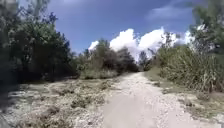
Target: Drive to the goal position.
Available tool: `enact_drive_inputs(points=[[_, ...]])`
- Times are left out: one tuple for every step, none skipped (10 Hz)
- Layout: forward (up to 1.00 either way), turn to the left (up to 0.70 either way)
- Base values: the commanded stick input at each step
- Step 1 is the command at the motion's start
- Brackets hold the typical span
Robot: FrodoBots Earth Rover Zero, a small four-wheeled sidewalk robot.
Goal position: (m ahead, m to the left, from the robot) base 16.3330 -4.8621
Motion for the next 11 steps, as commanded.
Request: enact_drive_inputs(points=[[0.5, 0.0], [0.5, 0.0], [0.5, 0.0], [0.5, 0.0], [0.5, 0.0], [0.5, 0.0], [0.5, 0.0], [0.5, 0.0], [0.5, 0.0], [0.5, 0.0], [0.5, 0.0]])
